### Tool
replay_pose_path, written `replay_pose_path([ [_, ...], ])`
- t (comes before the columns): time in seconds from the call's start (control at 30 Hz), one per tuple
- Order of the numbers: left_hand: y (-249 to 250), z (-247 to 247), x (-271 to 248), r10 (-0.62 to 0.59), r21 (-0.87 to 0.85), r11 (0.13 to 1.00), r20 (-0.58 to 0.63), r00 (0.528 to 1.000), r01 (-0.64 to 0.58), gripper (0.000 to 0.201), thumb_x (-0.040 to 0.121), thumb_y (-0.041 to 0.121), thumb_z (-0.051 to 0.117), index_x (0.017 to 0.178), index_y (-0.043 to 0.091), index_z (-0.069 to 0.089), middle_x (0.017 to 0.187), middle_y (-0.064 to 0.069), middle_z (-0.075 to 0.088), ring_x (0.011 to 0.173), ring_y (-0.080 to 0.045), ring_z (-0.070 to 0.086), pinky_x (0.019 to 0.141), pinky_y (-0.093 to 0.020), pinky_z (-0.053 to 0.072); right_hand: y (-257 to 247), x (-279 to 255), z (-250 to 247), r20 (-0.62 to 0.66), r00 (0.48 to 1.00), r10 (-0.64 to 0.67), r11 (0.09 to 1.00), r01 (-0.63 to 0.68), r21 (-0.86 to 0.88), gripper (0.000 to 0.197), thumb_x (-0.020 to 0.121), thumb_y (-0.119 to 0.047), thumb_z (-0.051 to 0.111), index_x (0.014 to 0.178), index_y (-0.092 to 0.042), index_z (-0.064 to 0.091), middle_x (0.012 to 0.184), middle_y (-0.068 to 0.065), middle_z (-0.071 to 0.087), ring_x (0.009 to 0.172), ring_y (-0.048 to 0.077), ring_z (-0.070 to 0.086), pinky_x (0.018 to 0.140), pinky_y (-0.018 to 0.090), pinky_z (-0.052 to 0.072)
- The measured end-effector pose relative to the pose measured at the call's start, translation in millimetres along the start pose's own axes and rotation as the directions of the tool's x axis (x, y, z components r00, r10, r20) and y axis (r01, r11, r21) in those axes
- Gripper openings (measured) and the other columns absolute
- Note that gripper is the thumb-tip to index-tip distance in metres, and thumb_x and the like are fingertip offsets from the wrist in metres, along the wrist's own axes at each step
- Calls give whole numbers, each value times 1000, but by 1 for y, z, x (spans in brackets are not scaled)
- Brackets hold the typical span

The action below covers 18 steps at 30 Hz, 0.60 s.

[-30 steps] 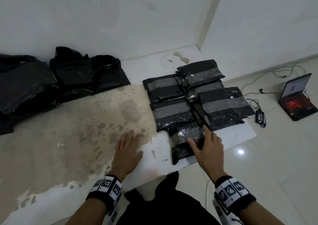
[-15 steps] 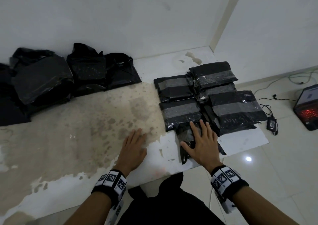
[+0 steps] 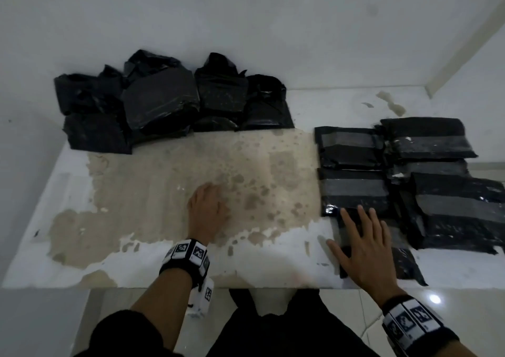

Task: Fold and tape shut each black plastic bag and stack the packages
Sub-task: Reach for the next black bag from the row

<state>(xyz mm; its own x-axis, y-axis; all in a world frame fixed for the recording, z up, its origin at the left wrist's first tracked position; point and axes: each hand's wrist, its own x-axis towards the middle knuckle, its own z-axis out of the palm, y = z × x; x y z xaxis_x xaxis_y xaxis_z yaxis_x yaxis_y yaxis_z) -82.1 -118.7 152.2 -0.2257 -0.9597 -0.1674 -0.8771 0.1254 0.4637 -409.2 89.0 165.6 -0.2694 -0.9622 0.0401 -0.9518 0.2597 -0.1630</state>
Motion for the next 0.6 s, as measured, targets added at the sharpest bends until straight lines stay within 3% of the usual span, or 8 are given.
replay_pose_path([
  [0.1,-22,-14,16,-33,36,999,-39,999,34,49,97,16,53,145,12,48,157,-13,36,147,-33,29,119,-51,23,-11,8,3,14,998,-69,998,69,-8,77,94,-67,36,148,-14,51,152,24,42,146,43,33,118,59,28],
  [0.27,-44,-27,42,-28,77,997,82,996,22,62,102,27,51,158,17,27,167,-9,14,154,-31,10,123,-47,12,-56,65,1,13,993,-120,987,117,111,76,96,-68,32,150,-17,47,149,20,47,146,40,33,115,57,32],
  [0.4,-53,-15,41,23,160,986,97,995,-38,65,103,44,35,161,20,17,169,-8,4,155,-30,-1,125,-47,4,-114,160,-11,38,994,-106,963,93,254,83,94,-75,25,153,-19,39,147,17,48,142,38,38,112,54,35],
  [0.5,-59,-4,37,49,171,984,43,998,-56,75,94,56,13,161,20,17,169,-8,6,156,-29,0,125,-47,4,-162,239,-20,84,991,-105,938,71,340,81,95,-70,38,158,-20,30,144,18,46,135,38,41,107,50,37],
  [0.6,-63,5,34,92,167,982,-24,995,-87,70,98,52,19,160,20,20,168,-7,9,155,-30,4,125,-44,-1,-203,312,-31,217,975,-52,869,-63,490,82,97,-60,52,161,-22,18,154,24,34,141,43,34,112,51,34],
])
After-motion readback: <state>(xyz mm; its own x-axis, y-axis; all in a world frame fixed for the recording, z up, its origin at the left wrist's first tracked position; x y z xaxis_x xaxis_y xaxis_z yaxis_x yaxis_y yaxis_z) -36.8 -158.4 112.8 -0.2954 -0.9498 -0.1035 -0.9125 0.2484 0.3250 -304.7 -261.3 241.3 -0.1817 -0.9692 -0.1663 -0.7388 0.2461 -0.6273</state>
